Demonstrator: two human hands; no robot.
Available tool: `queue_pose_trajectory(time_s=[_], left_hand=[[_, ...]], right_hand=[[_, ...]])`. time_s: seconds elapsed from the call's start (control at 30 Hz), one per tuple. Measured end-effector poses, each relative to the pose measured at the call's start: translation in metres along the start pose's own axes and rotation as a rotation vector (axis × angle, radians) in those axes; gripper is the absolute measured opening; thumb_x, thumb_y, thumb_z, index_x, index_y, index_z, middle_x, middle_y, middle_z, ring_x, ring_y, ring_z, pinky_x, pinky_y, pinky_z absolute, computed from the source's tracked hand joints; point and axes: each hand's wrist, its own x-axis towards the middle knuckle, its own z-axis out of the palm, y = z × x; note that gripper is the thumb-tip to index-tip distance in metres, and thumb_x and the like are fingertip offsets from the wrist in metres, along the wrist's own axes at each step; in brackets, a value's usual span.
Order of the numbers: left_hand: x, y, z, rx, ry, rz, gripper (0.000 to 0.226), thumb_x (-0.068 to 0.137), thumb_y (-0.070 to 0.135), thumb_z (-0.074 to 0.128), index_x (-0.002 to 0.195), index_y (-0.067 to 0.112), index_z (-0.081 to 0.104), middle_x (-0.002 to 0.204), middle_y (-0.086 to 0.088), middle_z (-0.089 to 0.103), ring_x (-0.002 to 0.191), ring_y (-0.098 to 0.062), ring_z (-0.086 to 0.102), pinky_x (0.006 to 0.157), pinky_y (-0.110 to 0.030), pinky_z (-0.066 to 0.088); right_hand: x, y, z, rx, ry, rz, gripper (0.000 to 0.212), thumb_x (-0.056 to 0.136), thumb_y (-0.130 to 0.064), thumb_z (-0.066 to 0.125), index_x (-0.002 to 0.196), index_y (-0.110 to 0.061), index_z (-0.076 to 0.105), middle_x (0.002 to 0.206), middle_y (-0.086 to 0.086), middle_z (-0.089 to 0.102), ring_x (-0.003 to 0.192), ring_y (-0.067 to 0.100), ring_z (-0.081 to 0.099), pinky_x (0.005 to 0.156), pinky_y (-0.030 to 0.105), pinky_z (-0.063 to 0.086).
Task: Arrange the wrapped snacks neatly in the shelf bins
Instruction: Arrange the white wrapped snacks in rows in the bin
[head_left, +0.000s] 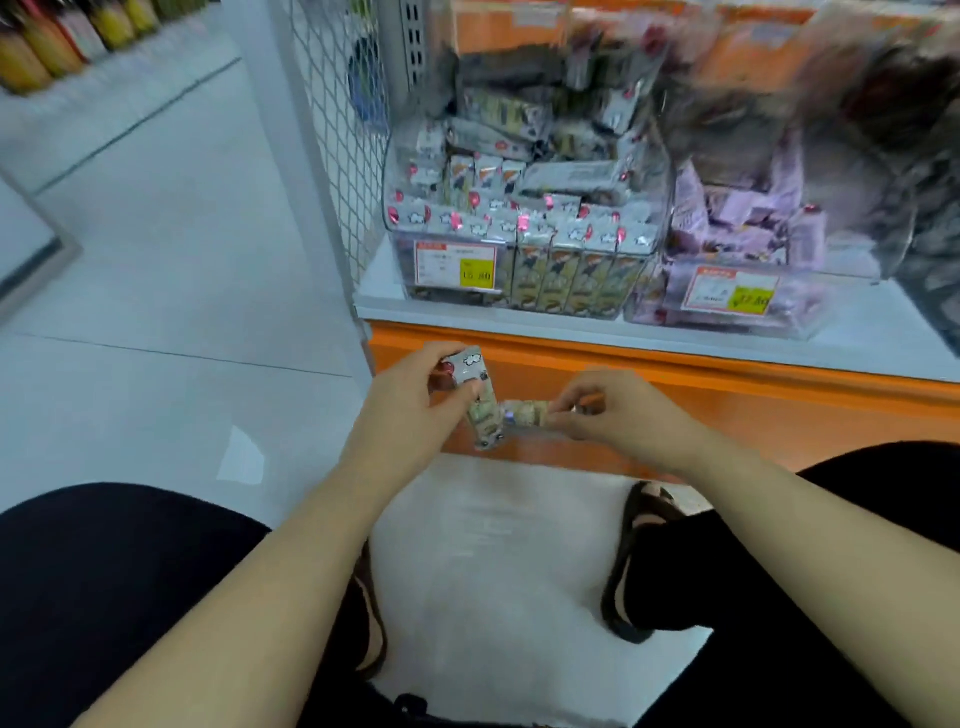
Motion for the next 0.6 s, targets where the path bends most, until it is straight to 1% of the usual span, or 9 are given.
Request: queue_pose_trajectory(time_s=[0.1, 0.17, 0.27, 0.33, 0.37, 0.43, 0.47, 0.53, 0.6], left_hand=[[0.004, 0.03, -0.028, -0.035, 0.026, 0.065, 0.03, 0.084, 0.026, 0.067, 0.11, 0.035, 0.057, 0.084, 0.028, 0.052, 0.077, 0.022, 0.052, 0.066, 0.005, 0.036], [0.005, 0.048, -0.047, -0.046, 0.066, 0.121, 0.029, 0.083, 0.03, 0.068, 0.102, 0.046, 0.053, 0.084, 0.021, 0.056, 0.08, 0.018, 0.053, 0.066, 0.003, 0.037], [0.009, 0.072, -0.073, -0.055, 0.153, 0.194, 0.03, 0.082, 0.034, 0.066, 0.095, 0.055, 0.049, 0.085, 0.019, 0.057, 0.082, 0.015, 0.054, 0.067, 0.003, 0.036], [0.016, 0.08, -0.084, -0.099, 0.21, 0.211, 0.026, 0.082, 0.034, 0.066, 0.101, 0.048, 0.054, 0.082, 0.02, 0.057, 0.081, 0.014, 0.055, 0.069, 0.004, 0.034], [0.02, 0.083, -0.088, -0.114, 0.237, 0.222, 0.026, 0.082, 0.033, 0.066, 0.104, 0.044, 0.056, 0.081, 0.022, 0.057, 0.08, 0.014, 0.056, 0.069, 0.004, 0.034], [0.031, 0.088, -0.094, -0.139, 0.286, 0.247, 0.027, 0.083, 0.031, 0.066, 0.107, 0.039, 0.058, 0.079, 0.03, 0.055, 0.08, 0.016, 0.056, 0.069, 0.005, 0.034], [0.038, 0.09, -0.097, -0.142, 0.309, 0.258, 0.026, 0.084, 0.03, 0.066, 0.107, 0.038, 0.058, 0.079, 0.033, 0.054, 0.081, 0.016, 0.056, 0.07, 0.005, 0.034], [0.053, 0.093, -0.104, -0.126, 0.357, 0.27, 0.027, 0.085, 0.03, 0.065, 0.109, 0.039, 0.056, 0.087, 0.032, 0.054, 0.087, 0.014, 0.056, 0.072, 0.004, 0.036], [0.07, 0.091, -0.109, -0.113, 0.394, 0.274, 0.027, 0.085, 0.031, 0.064, 0.111, 0.038, 0.057, 0.093, 0.027, 0.056, 0.092, 0.006, 0.057, 0.076, -0.002, 0.039]], right_hand=[[-0.012, -0.021, -0.028, 0.093, 0.102, -0.03, 0.014, 0.079, -0.021, 0.073, 0.082, -0.026, 0.06, 0.086, -0.007, 0.056, 0.062, -0.001, 0.053, 0.066, 0.019, 0.046], [-0.017, -0.036, -0.043, 0.296, 0.156, 0.012, 0.021, 0.081, -0.012, 0.071, 0.093, -0.024, 0.059, 0.089, -0.002, 0.053, 0.063, 0.006, 0.057, 0.065, 0.021, 0.049], [-0.018, -0.058, -0.064, 1.048, 0.158, 0.123, 0.033, 0.077, 0.002, 0.063, 0.108, -0.009, 0.06, 0.105, 0.01, 0.059, 0.081, 0.019, 0.062, 0.067, 0.027, 0.057], [-0.016, -0.068, -0.074, 1.497, 0.063, 0.125, 0.06, 0.059, 0.0, 0.075, 0.115, 0.0, 0.053, 0.113, 0.017, 0.059, 0.089, 0.023, 0.064, 0.069, 0.031, 0.059], [-0.014, -0.071, -0.077, 1.588, 0.014, 0.104, 0.078, 0.046, 0.0, 0.083, 0.117, 0.001, 0.052, 0.112, 0.019, 0.06, 0.089, 0.025, 0.066, 0.07, 0.034, 0.059], [-0.01, -0.082, -0.081, 1.58, -0.049, 0.04, 0.086, 0.033, 0.001, 0.088, 0.112, 0.002, 0.055, 0.104, 0.019, 0.064, 0.083, 0.026, 0.068, 0.075, 0.04, 0.058], [-0.007, -0.088, -0.082, 1.525, -0.058, 0.015, 0.074, 0.038, 0.001, 0.087, 0.106, 0.001, 0.056, 0.098, 0.017, 0.066, 0.08, 0.026, 0.069, 0.076, 0.041, 0.058], [-0.001, -0.102, -0.082, 1.356, -0.013, -0.041, 0.036, 0.065, 0.004, 0.071, 0.097, -0.004, 0.056, 0.082, 0.009, 0.07, 0.072, 0.02, 0.069, 0.068, 0.035, 0.059], [0.011, -0.109, -0.085, 1.081, 0.16, -0.073, 0.023, 0.082, 0.008, 0.056, 0.093, -0.011, 0.051, 0.065, -0.005, 0.067, 0.063, 0.01, 0.067, 0.058, 0.026, 0.054]])
